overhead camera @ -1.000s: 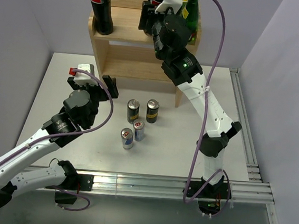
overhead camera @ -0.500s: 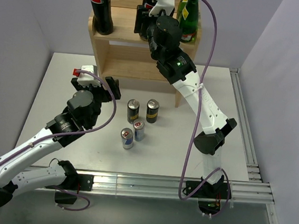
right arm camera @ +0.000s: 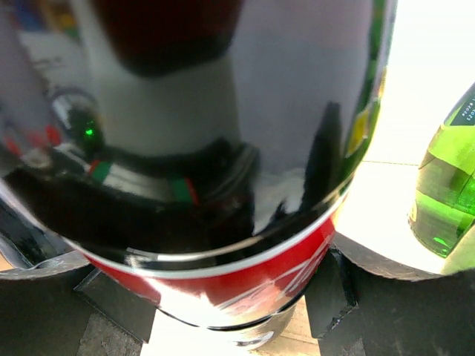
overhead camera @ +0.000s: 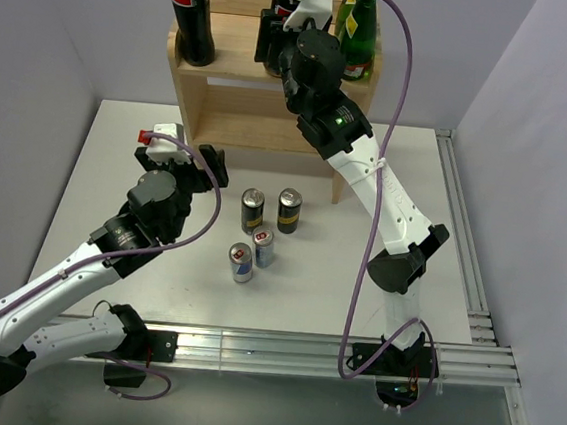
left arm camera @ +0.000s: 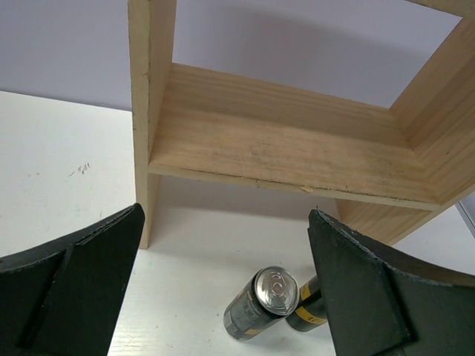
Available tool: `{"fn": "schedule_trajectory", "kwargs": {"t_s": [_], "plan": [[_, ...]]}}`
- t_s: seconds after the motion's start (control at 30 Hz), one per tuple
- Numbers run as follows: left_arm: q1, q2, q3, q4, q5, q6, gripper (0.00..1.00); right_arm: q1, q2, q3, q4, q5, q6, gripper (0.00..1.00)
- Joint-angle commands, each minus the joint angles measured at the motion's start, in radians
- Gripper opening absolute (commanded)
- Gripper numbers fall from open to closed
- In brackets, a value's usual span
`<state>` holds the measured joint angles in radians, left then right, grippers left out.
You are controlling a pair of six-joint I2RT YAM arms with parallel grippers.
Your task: Place and organize the beverage onto the shelf
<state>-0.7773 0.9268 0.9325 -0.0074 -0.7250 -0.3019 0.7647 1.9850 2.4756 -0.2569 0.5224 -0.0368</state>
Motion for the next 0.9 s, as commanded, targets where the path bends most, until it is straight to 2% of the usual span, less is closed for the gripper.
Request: {"fn": "schedule_trajectory", "kwargs": {"t_s": [0.0, 0.13, 0.23, 0.37, 0.6, 0.87], "plan": [[0.015, -0.011, -0.004, 0.041, 0.027, -0.016, 0.99, -0.008, -0.046, 0.029, 0.211, -0.016, 0.020, 0.22], [0.023, -0.013, -0.014, 0.044, 0.033, -0.019, 0.99, -0.008, -0.043, 0.017, 0.211, -0.018, 0.026, 0.23], [0.032, -0.011, -0.018, 0.046, 0.038, -0.022, 0.99, -0.008, -0.037, 0.016, 0.208, -0.018, 0.029, 0.27], [0.039, -0.011, -0.020, 0.046, 0.045, -0.023, 0.99, -0.008, -0.038, -0.001, 0.212, -0.012, 0.032, 0.36], [0.046, -0.013, -0.024, 0.049, 0.053, -0.025, 0.99, -0.008, -0.043, -0.017, 0.219, -0.002, 0.032, 0.57], [0.052, -0.009, -0.027, 0.049, 0.061, -0.029, 0.99, -0.008, -0.049, -0.037, 0.225, 0.004, 0.032, 0.68]]}}
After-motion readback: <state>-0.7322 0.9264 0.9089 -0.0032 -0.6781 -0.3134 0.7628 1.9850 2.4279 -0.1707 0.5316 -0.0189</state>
